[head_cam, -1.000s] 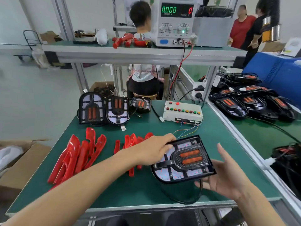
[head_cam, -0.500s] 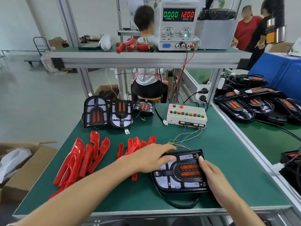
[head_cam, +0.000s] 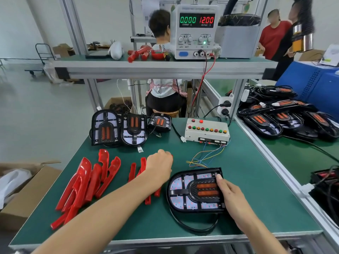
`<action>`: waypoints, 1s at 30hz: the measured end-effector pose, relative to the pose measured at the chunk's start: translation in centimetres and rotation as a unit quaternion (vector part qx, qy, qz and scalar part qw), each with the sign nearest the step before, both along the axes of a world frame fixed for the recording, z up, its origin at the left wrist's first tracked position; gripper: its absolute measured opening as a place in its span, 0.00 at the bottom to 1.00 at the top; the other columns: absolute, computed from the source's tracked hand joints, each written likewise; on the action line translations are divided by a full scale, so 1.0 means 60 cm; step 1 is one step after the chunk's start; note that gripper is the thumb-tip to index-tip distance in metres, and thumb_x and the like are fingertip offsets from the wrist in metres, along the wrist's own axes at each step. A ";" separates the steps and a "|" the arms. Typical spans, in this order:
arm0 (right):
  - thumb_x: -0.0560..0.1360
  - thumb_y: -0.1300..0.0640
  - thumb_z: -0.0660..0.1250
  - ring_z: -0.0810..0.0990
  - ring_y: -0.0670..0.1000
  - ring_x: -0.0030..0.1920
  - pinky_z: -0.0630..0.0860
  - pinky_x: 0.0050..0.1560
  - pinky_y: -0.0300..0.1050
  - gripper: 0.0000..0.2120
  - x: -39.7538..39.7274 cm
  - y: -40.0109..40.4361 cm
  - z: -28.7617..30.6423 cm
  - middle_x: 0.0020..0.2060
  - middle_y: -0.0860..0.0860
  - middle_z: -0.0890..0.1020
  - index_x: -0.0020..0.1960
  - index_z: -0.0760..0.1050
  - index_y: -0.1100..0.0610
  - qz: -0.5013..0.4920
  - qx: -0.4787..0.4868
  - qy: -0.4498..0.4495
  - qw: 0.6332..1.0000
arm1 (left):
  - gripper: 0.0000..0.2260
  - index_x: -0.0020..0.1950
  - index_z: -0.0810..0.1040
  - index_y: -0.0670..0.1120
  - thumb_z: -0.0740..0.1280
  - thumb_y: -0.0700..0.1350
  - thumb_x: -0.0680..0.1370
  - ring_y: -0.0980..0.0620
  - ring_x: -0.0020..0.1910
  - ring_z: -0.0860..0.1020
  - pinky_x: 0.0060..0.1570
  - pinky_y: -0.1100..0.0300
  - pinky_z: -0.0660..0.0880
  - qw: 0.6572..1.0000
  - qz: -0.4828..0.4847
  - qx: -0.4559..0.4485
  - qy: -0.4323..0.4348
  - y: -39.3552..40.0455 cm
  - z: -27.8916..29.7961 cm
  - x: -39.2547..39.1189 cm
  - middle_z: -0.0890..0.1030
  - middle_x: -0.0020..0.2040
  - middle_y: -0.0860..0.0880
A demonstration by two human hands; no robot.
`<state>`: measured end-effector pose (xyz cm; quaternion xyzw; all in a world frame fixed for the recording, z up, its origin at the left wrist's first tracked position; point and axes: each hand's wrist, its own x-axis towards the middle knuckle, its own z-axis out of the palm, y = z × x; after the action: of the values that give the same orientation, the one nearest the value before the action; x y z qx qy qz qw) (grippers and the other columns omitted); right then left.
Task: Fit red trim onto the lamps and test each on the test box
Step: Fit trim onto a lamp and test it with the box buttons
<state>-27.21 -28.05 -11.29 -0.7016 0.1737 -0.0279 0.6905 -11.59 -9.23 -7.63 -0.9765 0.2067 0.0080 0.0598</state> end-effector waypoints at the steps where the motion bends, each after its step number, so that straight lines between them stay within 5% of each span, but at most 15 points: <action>1: 0.83 0.39 0.56 0.88 0.52 0.52 0.82 0.53 0.45 0.22 -0.001 0.000 0.000 0.49 0.53 0.89 0.53 0.86 0.49 -0.001 0.002 -0.003 1.000 | 0.19 0.67 0.72 0.41 0.71 0.45 0.79 0.40 0.61 0.80 0.54 0.50 0.75 1.000 0.005 0.004 0.001 -0.003 -0.001 0.002 0.76 0.62 0.41; 4: 0.84 0.41 0.57 0.88 0.55 0.51 0.83 0.45 0.38 0.23 -0.002 -0.002 0.000 0.49 0.57 0.88 0.53 0.86 0.53 0.002 0.020 -0.003 1.000 | 0.15 0.64 0.73 0.41 0.68 0.38 0.78 0.38 0.61 0.79 0.54 0.49 0.75 0.999 0.017 -0.029 0.008 -0.005 0.006 0.004 0.76 0.61 0.41; 8: 0.84 0.40 0.57 0.88 0.54 0.51 0.82 0.45 0.37 0.22 -0.003 -0.004 -0.001 0.49 0.55 0.88 0.53 0.86 0.50 0.009 0.018 -0.002 1.000 | 0.11 0.63 0.71 0.41 0.64 0.43 0.82 0.35 0.60 0.78 0.53 0.46 0.74 0.991 0.001 -0.130 -0.003 0.008 0.033 0.003 0.77 0.60 0.40; 11: 0.84 0.40 0.56 0.88 0.53 0.51 0.81 0.45 0.35 0.21 -0.003 -0.005 -0.003 0.49 0.54 0.89 0.52 0.86 0.47 0.010 0.016 -0.006 1.000 | 0.20 0.71 0.66 0.42 0.65 0.46 0.80 0.37 0.55 0.80 0.54 0.45 0.76 0.964 -0.031 -0.262 -0.019 0.030 0.054 -0.003 0.80 0.56 0.41; 14: 0.84 0.40 0.57 0.88 0.54 0.52 0.82 0.45 0.37 0.21 -0.001 -0.004 -0.004 0.49 0.55 0.88 0.52 0.86 0.48 0.007 0.018 -0.003 1.000 | 0.28 0.75 0.59 0.50 0.68 0.46 0.79 0.44 0.41 0.80 0.46 0.47 0.78 0.911 -0.051 -0.406 -0.052 0.056 0.074 -0.012 0.80 0.43 0.50; 17: 0.84 0.40 0.57 0.88 0.54 0.52 0.83 0.46 0.38 0.21 0.000 -0.005 -0.004 0.49 0.55 0.88 0.52 0.86 0.48 0.005 0.020 0.002 1.000 | 0.24 0.68 0.63 0.57 0.71 0.44 0.77 0.52 0.38 0.82 0.43 0.49 0.80 0.840 -0.068 -0.534 -0.069 0.062 0.086 -0.032 0.81 0.43 0.55; 21: 0.84 0.39 0.57 0.88 0.54 0.53 0.83 0.47 0.39 0.21 0.003 -0.006 -0.005 0.50 0.55 0.88 0.54 0.86 0.47 0.009 0.016 0.008 1.000 | 0.21 0.59 0.65 0.55 0.72 0.41 0.74 0.46 0.40 0.87 0.44 0.46 0.85 0.668 -0.051 -0.741 0.045 0.014 0.074 -0.077 0.84 0.49 0.54; 23: 0.83 0.37 0.57 0.87 0.55 0.53 0.83 0.51 0.44 0.23 0.005 -0.006 -0.005 0.51 0.56 0.88 0.55 0.85 0.49 0.010 0.014 0.008 1.000 | 0.20 0.58 0.65 0.55 0.70 0.38 0.75 0.44 0.43 0.87 0.45 0.49 0.84 0.618 -0.048 -0.780 0.088 -0.021 0.061 -0.096 0.83 0.49 0.54; 27: 0.82 0.34 0.56 0.87 0.58 0.55 0.80 0.60 0.54 0.26 0.008 -0.008 -0.007 0.53 0.57 0.87 0.58 0.85 0.51 0.017 0.015 0.007 1.000 | 0.22 0.67 0.63 0.52 0.64 0.32 0.80 0.46 0.49 0.87 0.51 0.53 0.84 0.573 -0.040 -0.809 0.128 -0.077 0.041 -0.106 0.80 0.50 0.53; 30: 0.79 0.31 0.57 0.87 0.59 0.55 0.83 0.55 0.51 0.30 0.011 -0.012 -0.004 0.52 0.59 0.87 0.58 0.85 0.52 0.009 0.032 0.016 0.999 | 0.17 0.64 0.64 0.47 0.62 0.30 0.80 0.51 0.54 0.85 0.56 0.57 0.80 0.593 -0.038 -0.794 0.130 -0.105 0.030 -0.110 0.83 0.48 0.61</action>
<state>-26.53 -28.78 -11.55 -0.6812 0.1791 -0.0046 0.7099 -18.21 -15.50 -5.86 -0.6177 0.1736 -0.0348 -0.7662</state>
